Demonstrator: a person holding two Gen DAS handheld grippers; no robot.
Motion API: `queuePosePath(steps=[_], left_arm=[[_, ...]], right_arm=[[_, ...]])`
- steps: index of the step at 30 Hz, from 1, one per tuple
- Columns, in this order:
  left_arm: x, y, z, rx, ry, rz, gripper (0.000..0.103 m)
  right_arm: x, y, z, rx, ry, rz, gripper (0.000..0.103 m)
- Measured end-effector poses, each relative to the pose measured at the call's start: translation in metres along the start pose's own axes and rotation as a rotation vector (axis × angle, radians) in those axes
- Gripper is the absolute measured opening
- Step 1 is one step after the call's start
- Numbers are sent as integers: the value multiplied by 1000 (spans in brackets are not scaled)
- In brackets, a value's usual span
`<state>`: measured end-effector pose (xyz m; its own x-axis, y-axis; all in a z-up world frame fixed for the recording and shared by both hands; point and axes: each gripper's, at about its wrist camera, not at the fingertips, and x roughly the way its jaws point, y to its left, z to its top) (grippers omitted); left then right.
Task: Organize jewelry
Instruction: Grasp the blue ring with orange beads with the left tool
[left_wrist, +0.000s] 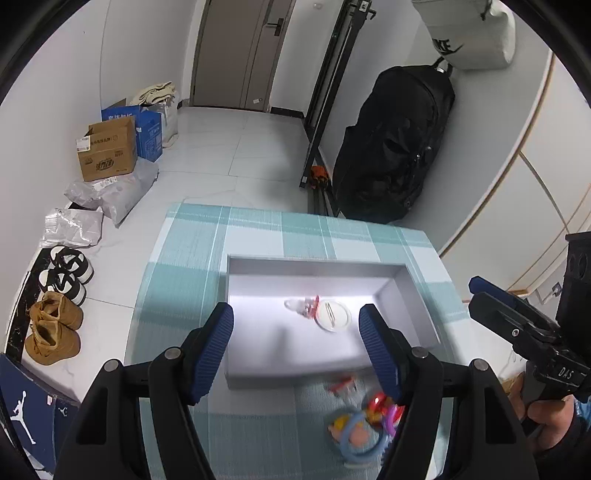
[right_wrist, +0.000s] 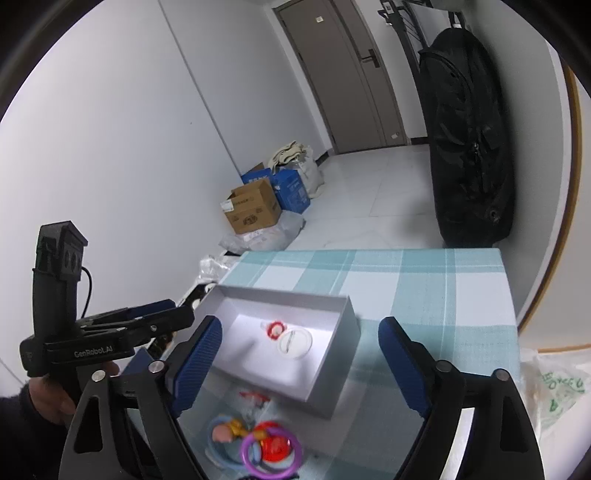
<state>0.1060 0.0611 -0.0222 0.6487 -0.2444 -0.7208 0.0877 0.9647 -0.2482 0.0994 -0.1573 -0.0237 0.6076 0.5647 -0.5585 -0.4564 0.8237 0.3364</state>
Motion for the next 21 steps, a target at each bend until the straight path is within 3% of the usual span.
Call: queuePosePath(steps=[7,11,21], left_arm=[[-6,-13,-24,38,41,-6,66],[-3,-16,-41,29,102,-48,66],[14,-29,-72,66,254,-42,66]], right_arm=[[-17,8,-20,-16,16,-27,97],[-27,9,-35,22,42,-34,98],[-45,17,-63,69,81,-37,98]])
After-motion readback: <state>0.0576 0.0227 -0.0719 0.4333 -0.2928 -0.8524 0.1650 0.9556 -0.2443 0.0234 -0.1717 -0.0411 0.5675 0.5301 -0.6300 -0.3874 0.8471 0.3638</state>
